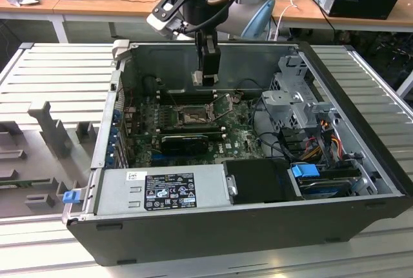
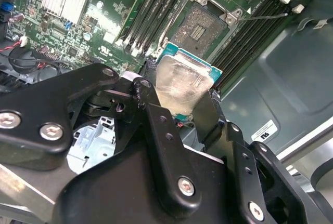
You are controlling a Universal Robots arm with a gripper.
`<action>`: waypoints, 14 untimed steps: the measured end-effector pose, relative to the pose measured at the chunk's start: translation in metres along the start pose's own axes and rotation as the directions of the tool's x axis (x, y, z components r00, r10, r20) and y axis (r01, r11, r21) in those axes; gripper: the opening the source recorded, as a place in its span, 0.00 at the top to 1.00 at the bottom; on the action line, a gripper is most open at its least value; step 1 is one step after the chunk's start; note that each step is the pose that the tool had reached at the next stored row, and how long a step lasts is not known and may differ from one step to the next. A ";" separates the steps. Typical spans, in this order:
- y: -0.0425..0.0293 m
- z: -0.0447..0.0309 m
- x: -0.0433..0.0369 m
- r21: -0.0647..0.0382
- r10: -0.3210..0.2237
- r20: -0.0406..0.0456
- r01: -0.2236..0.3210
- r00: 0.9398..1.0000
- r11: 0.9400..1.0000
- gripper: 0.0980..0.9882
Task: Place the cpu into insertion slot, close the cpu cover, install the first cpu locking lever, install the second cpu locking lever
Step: 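Place the cpu into insertion slot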
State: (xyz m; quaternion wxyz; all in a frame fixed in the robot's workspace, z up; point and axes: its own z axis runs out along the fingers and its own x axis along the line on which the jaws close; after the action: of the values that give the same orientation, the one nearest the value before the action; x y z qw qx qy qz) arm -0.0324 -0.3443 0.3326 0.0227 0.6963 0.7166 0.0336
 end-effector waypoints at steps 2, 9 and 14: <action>-0.0001 0.0011 0.0000 0.000 0.000 0.000 0.000 1.000 1.000 0.52; -0.0005 0.0059 -0.0001 0.000 0.000 0.000 0.000 1.000 1.000 0.52; -0.0008 0.0106 -0.0002 0.000 0.000 0.000 0.000 1.000 1.000 0.52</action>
State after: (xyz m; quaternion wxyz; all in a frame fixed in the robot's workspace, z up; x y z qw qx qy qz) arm -0.0324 -0.3443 0.3219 0.0227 0.6963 0.7166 0.0337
